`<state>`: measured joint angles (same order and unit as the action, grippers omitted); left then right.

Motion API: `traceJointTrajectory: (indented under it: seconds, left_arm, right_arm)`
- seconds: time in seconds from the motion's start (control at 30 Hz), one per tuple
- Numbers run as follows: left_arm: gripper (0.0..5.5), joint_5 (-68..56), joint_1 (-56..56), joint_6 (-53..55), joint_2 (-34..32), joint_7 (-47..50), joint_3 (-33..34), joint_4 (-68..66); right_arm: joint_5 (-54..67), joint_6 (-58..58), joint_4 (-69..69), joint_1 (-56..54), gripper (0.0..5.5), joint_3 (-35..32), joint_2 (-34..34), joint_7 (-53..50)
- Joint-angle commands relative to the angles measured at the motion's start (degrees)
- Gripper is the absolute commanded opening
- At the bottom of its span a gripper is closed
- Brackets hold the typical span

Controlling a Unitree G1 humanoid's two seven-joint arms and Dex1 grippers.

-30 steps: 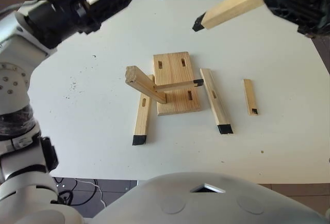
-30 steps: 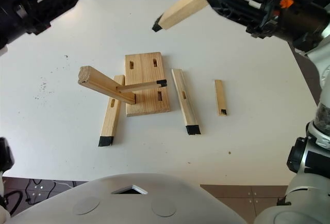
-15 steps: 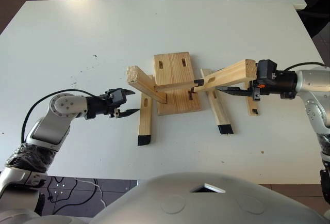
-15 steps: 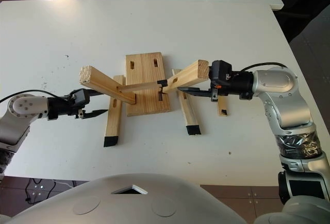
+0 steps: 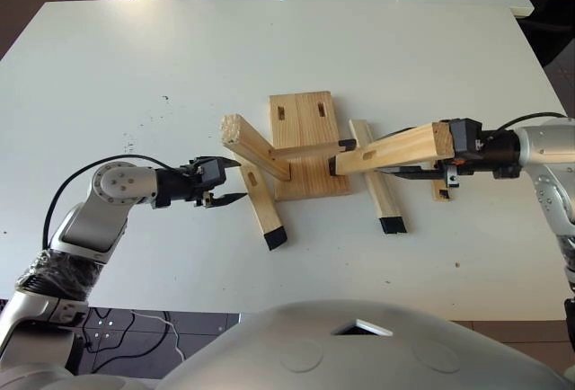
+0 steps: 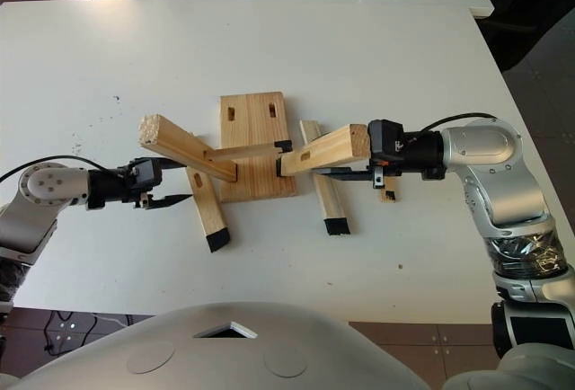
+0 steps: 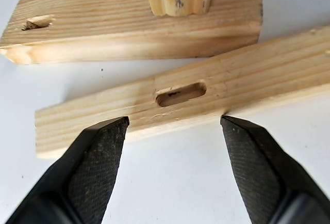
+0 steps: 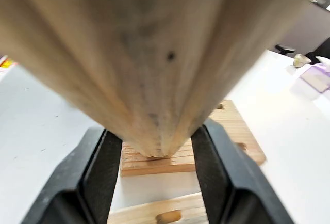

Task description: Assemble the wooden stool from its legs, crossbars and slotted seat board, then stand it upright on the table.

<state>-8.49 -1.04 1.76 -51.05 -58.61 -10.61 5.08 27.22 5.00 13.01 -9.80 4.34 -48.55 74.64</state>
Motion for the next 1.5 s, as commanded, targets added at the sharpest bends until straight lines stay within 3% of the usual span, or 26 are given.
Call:
traceJointTrajectory:
  seconds: [0.03,0.33,0.7,0.97,1.5]
  left_arm:
    - [3.31,0.47,0.10,1.47,0.98,1.11,0.92,3.37]
    - [3.31,0.09,1.68,5.90,2.21,2.93,1.12,12.54]
    - [3.31,-1.83,11.33,7.50,-2.75,-0.42,4.51,23.09]
    - [3.31,-0.95,8.62,12.99,3.00,5.21,2.09,27.10]
    - [3.31,1.06,8.62,14.01,4.43,6.18,-1.80,28.38]
  right_arm:
    - [-0.33,4.35,0.01,1.02,1.99,2.21,-3.14,3.95]
    - [3.03,14.63,-0.25,-5.66,1.99,4.98,-4.71,6.39]
    - [1.30,13.94,-1.77,-7.62,1.99,6.80,-4.73,8.20]
    - [0.79,11.96,0.43,-4.87,1.99,6.34,-5.59,8.57]
    - [-1.26,12.34,2.91,-7.87,1.99,10.67,-3.45,8.45]
